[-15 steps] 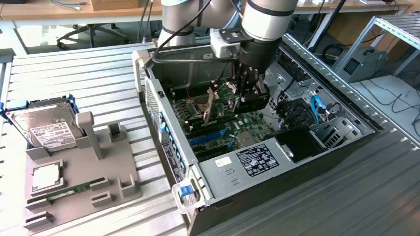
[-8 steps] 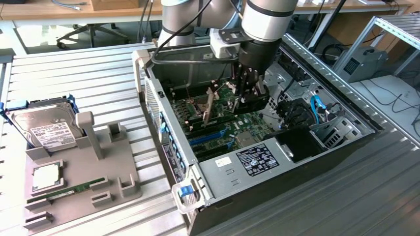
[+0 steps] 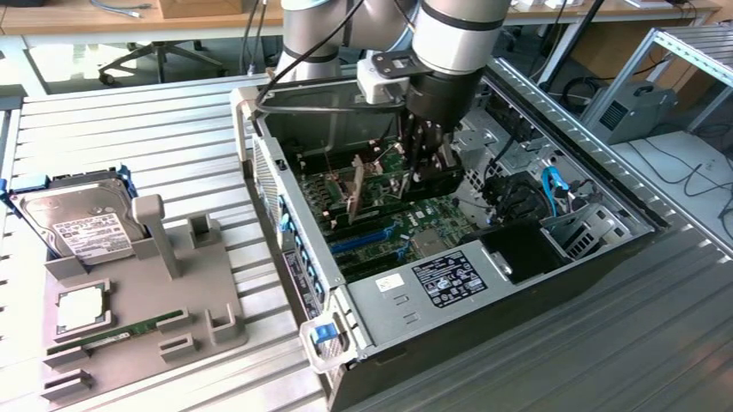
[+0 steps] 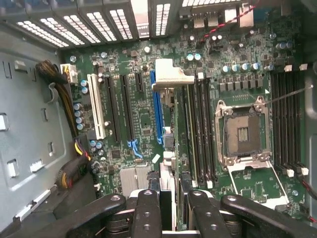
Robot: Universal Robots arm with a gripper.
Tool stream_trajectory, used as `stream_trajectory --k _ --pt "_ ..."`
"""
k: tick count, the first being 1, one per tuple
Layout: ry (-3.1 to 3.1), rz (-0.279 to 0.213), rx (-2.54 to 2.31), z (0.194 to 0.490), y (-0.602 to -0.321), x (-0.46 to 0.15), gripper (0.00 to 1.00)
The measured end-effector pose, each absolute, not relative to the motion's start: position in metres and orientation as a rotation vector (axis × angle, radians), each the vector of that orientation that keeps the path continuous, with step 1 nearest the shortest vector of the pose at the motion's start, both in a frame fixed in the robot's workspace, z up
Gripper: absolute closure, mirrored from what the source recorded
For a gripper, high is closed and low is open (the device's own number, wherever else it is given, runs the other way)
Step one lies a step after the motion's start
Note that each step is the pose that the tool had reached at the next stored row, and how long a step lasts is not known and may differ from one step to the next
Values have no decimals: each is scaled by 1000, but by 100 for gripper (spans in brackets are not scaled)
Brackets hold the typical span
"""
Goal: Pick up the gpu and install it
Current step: 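Insert the gpu into the slot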
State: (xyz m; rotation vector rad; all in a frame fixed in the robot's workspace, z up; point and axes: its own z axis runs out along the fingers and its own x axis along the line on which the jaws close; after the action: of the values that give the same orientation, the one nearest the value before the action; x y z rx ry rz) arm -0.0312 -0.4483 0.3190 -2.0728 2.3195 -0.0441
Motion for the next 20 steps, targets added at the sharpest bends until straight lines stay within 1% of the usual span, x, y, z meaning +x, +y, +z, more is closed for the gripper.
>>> stream_trajectory --k 20 --pt "2320 -44 -2073 314 -449 -43 73"
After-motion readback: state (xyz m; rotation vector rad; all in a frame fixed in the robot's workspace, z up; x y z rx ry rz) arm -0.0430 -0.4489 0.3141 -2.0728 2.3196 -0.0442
